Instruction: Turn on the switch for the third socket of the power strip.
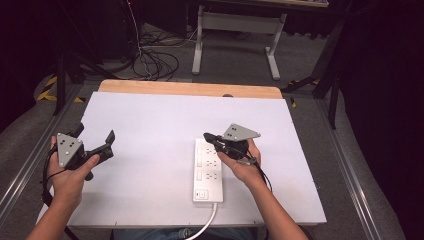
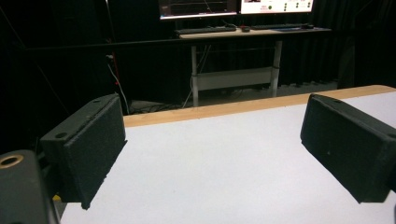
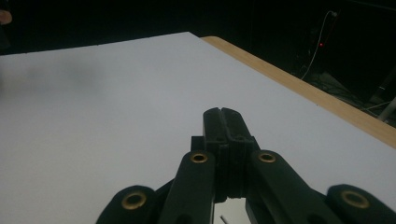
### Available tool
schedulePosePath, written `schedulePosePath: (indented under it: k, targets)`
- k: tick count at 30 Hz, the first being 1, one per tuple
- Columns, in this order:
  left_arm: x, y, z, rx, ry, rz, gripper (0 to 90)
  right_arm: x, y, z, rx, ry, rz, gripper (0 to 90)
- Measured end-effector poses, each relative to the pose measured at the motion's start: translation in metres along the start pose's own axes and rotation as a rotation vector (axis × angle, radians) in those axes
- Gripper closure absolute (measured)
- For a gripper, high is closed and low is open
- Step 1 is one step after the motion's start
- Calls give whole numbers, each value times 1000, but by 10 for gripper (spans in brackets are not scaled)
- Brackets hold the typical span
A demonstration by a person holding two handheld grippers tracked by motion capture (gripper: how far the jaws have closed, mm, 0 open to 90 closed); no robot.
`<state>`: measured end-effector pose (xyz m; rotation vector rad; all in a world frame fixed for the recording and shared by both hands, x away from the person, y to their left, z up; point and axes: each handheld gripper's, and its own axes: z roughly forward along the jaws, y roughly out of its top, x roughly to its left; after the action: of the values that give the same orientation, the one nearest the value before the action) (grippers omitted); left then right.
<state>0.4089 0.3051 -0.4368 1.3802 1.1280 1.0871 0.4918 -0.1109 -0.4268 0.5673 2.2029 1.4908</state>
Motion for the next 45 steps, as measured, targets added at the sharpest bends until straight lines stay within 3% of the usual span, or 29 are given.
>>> schedulePosePath:
  k: [16, 45]
  targets:
    - [0, 0, -1, 0, 2, -3, 73, 0, 4, -28, -107, -4, 22, 900]
    - [1, 1, -2, -3, 2, -8, 73, -1, -3, -60, -229, 10, 40, 900]
